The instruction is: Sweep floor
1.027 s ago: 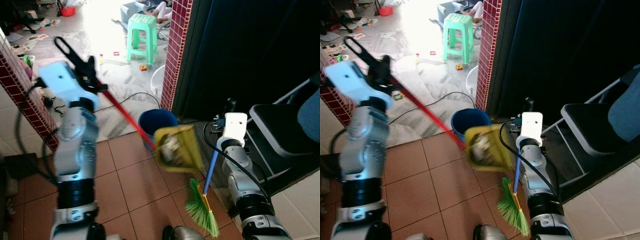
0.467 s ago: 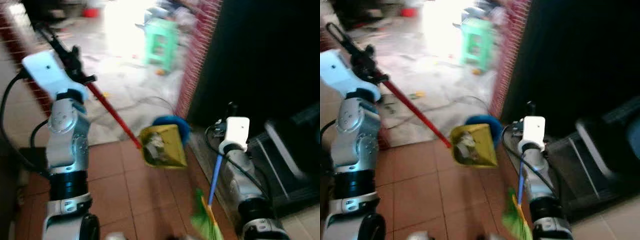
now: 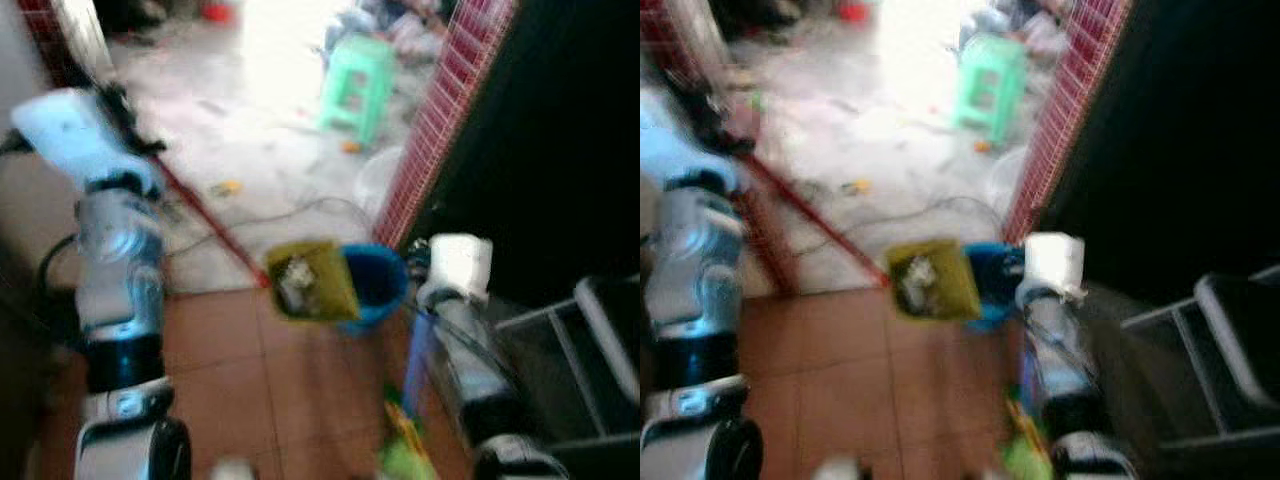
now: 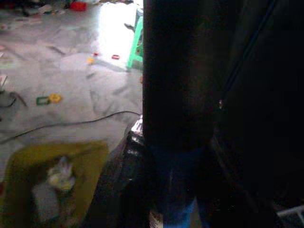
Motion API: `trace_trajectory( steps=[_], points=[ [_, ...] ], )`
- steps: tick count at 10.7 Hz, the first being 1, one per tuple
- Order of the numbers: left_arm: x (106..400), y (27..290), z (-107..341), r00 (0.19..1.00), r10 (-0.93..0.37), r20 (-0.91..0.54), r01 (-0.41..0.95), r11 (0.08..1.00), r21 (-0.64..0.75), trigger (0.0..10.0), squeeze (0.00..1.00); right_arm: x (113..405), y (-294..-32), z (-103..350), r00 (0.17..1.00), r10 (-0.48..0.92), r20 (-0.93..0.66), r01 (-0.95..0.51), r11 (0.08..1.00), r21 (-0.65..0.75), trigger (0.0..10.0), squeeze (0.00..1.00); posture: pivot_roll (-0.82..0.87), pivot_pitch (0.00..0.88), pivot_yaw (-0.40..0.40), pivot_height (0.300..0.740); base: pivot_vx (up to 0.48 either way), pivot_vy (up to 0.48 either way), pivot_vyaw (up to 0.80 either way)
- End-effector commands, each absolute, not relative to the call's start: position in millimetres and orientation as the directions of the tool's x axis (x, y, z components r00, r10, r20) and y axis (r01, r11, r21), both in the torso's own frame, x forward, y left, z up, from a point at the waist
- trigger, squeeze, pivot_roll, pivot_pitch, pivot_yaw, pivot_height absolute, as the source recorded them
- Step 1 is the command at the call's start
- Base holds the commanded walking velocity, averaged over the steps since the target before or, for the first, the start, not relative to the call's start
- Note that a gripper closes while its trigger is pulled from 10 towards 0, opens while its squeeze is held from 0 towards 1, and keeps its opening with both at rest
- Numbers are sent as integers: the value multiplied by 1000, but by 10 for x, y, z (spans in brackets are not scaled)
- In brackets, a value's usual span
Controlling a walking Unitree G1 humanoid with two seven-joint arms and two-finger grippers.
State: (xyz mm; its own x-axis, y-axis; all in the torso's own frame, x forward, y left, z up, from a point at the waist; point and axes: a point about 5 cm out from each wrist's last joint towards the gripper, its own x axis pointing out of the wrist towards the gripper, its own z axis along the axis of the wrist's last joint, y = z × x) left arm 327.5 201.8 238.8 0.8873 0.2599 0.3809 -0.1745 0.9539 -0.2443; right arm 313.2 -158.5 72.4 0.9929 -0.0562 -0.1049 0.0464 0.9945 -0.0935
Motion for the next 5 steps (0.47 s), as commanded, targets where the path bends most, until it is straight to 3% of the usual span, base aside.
trace_trajectory(
  steps=[1, 4, 5],
  points=[
    [3274, 1898, 2582, 857, 227, 463, -126, 963, -239, 10000, 0, 3137, -1738, 769, 991, -98, -87, 89, 991, -97, 10000, 0, -19, 0, -48, 740, 480, 0, 0],
    [3274, 1857, 2566, 861, 215, 460, -117, 966, -232, 10000, 0, 3137, -1735, 756, 991, -99, -92, 89, 991, -100, 10000, 0, -18, 0, -45, 740, 442, 0, 0],
    [3275, 1857, 2564, 862, 218, 458, -118, 965, -236, 10000, 0, 3138, -1731, 759, 991, -98, -90, 89, 991, -100, 10000, 0, -17, 0, -45, 740, 401, -259, 0]
  ],
)
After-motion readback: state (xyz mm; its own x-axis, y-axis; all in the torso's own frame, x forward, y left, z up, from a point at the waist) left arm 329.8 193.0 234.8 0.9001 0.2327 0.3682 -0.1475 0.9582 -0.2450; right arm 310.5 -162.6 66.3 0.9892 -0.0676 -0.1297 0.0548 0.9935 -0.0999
